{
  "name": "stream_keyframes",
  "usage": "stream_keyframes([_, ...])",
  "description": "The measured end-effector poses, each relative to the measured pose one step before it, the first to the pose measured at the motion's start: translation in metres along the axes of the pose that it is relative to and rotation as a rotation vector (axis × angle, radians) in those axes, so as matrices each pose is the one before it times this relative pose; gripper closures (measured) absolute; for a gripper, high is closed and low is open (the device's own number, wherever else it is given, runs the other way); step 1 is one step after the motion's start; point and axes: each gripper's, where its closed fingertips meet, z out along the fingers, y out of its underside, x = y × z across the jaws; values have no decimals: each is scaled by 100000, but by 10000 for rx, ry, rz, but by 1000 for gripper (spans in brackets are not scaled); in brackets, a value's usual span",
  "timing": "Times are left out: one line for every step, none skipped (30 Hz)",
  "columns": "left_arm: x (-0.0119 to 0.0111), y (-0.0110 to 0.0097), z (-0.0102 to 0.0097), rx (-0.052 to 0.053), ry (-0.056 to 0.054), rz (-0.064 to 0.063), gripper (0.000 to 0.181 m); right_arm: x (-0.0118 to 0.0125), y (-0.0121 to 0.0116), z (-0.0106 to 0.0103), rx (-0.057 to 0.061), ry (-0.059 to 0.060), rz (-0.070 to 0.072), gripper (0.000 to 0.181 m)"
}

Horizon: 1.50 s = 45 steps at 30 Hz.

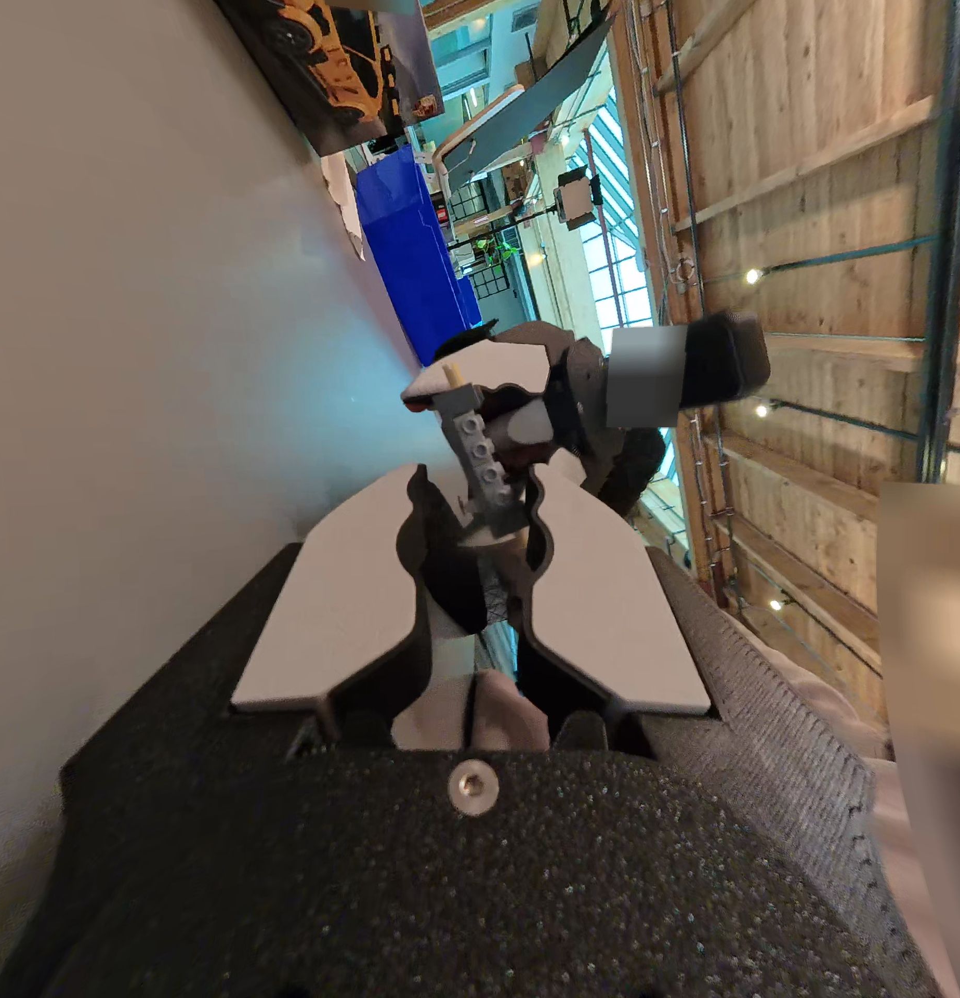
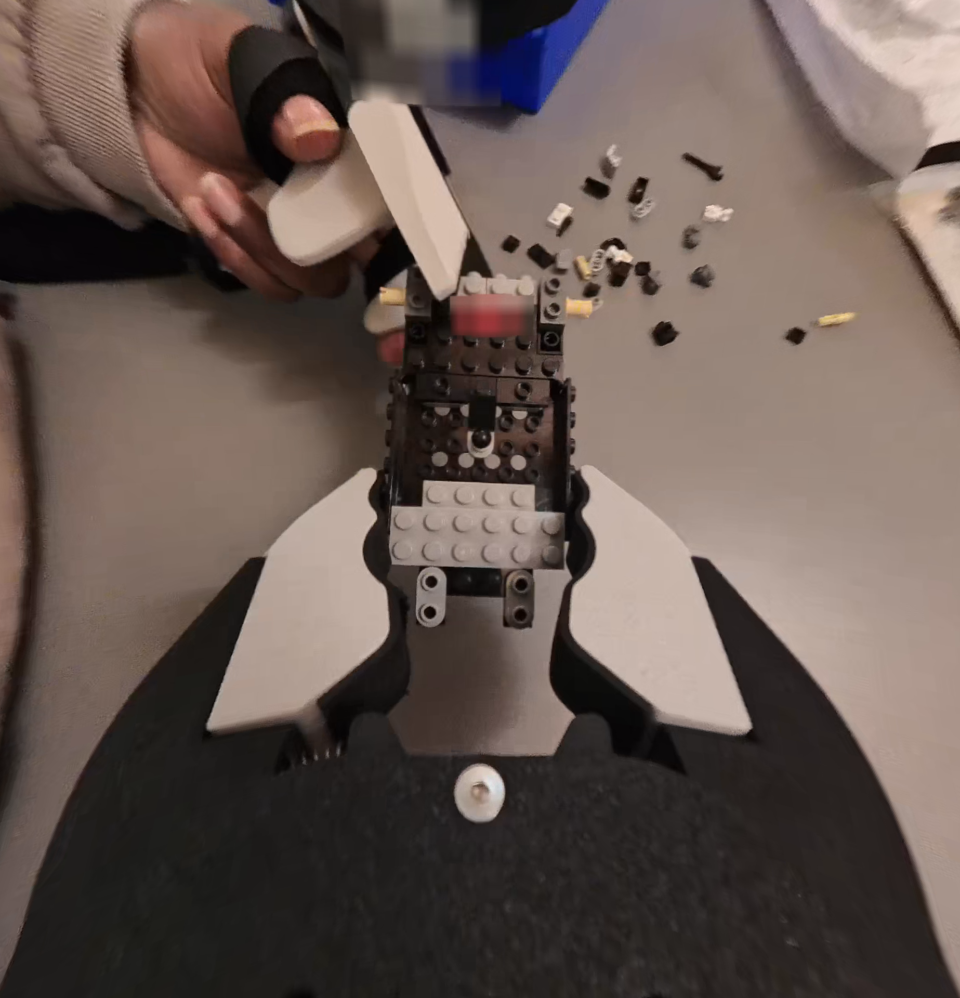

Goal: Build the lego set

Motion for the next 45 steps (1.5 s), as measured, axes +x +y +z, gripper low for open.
stream_keyframes([-158, -154, -210, 8, -112, 180, 146, -314, 38, -226, -46, -499, 359, 117])
stream_keyframes([-222, -212, -218, 37, -159, 262, 147, -344, 170, -138, -138, -495, 334, 117])
stream_keyframes([-84, -257, -196, 56, -59, 260, 147, -146, -45, -107, 52, -358, 346, 117])
stream_keyframes([213, -303, -171, 97, 144, 134, 148, -184, -79, -74, 84, -424, 470, 117])
stream_keyframes([338, -298, -145, 104, 224, 70, 149, -114, 127, 0, -72, -409, 479, 117])
stream_keyframes([94, -157, -95, 17, 43, 170, 150, 32, 181, 25, -98, -271, 346, 117])
stream_keyframes([-142, -21, -71, -47, -145, 274, 150, -40, 162, 22, -72, -310, 299, 117])
stream_keyframes([-177, 121, -8, -122, -172, 308, 150, -119, 138, 34, -52, -360, 308, 117])
stream_keyframes([-94, 187, 54, -156, -111, 239, 151, 42, 96, 31, -14, -218, 247, 117])
stream_keyframes([-15, 136, 79, -82, -63, 164, 151, 109, 189, 38, -71, -145, 168, 117])
stream_keyframes([-27, 70, 77, -20, -80, 186, 151, 203, 175, 42, -56, -30, 97, 117])
stream_keyframes([-74, 111, 90, -47, -113, 234, 152, 222, 193, 60, -53, 17, 35, 117])
stream_keyframes([-112, 161, 97, -92, -144, 266, 153, 201, 331, 103, -158, 24, -42, 117])
stream_keyframes([-159, 184, 90, -117, -186, 349, 154, 356, 368, 134, -176, 137, -129, 117])
stream_keyframes([-294, 217, 79, -153, -294, 442, 156, 381, 352, 172, -177, 120, -129, 117])
stream_keyframes([-385, 203, 43, -157, -369, 503, 156, 510, 373, 188, -207, 173, -148, 117])
stream_keyframes([-319, 172, 21, -143, -326, 508, 158, 663, 347, 192, -205, 260, -249, 117])
stream_keyframes([-130, 173, 13, -156, -215, 479, 161, 544, 296, 193, -177, 164, -284, 117])
stream_keyframes([-117, 68, -6, -76, -221, 445, 164, 377, 197, 205, -124, 46, -234, 117])
stream_keyframes([-119, -68, -40, 28, -234, 444, 166, 452, 97, 199, -71, 119, -287, 117])
stream_keyframes([-92, -58, -13, 17, -205, 411, 168, 489, 236, 204, -182, 185, -350, 117])
stream_keyframes([-103, 18, 8, -48, -195, 371, 168, 453, 326, 197, -260, 203, -348, 117])
stream_keyframes([-141, 80, 31, -79, -189, 361, 168, 377, 263, 203, -189, 169, -297, 117])
stream_keyframes([-183, 98, 56, -67, -202, 357, 168, 181, 31, 117, -3, 80, -226, 117])
stream_keyframes([-253, 155, 65, -103, -217, 303, 169, 146, -6, 50, 7, 68, -131, 117])
stream_keyframes([-260, 147, 51, -89, -202, 243, 169, 124, 13, 1, -4, 91, -128, 117])
stream_keyframes([-179, 33, 30, -15, -129, 217, 169, 239, 76, -14, -41, 176, -140, 117])
stream_keyframes([-150, 2, -2, 18, -98, 183, 169, 312, 53, -9, 8, 216, -122, 117])
stream_keyframes([-183, -11, -24, 44, -100, 139, 168, 180, -23, 40, 80, 126, -77, 116])
stream_keyframes([-147, -72, -77, 95, -75, 85, 168, -28, -57, 76, 103, 23, -105, 115])
stream_keyframes([-109, -138, -115, 130, -55, 0, 169, -75, -20, 101, 73, 42, -186, 114])
stream_keyframes([21, -192, -151, 170, 2, -68, 169, -84, -21, 99, 47, 55, -217, 113])
stream_keyframes([91, -227, -165, 196, 29, -91, 168, -63, -76, 89, 96, 58, -194, 112])
stream_keyframes([110, -239, -159, 214, 19, -39, 169, -140, -118, 62, 175, 18, -139, 111])
stream_keyframes([79, -249, -129, 199, -9, 31, 169, -141, -105, 10, 224, 30, -119, 111])
stream_keyframes([34, -189, -70, 142, -37, 55, 169, -46, 15, -13, 135, 94, -130, 111])
stream_keyframes([24, -121, -8, 70, -24, 55, 169, -70, 108, -57, -6, 46, -74, 111])
stream_keyframes([83, -23, 23, -26, 20, 29, 169, -50, 51, -75, 7, 27, 64, 111])
stream_keyframes([82, -18, 12, -45, -1, 47, 169, -6, 27, -75, 53, 54, 77, 114])
stream_keyframes([-2, -74, -23, -6, -86, 110, 169, -35, 45, -76, 54, 59, 33, 116])
stream_keyframes([-58, -96, -61, 6, -135, 139, 169, -5, 44, -85, 44, 87, 38, 119])
stream_keyframes([41, -113, -45, 19, -62, 146, 169, 73, 9, -24, 62, 130, 47, 121])
stream_keyframes([60, -91, -13, 28, -53, 134, 169, 19, -13, 29, 52, 74, 30, 121])
stream_keyframes([-26, -72, 11, 40, -107, 156, 168, 11, -35, 9, -4, 35, 26, 121])
stream_keyframes([-75, -10, 29, 10, -136, 196, 168, 197, -77, -20, -11, 123, 31, 121])
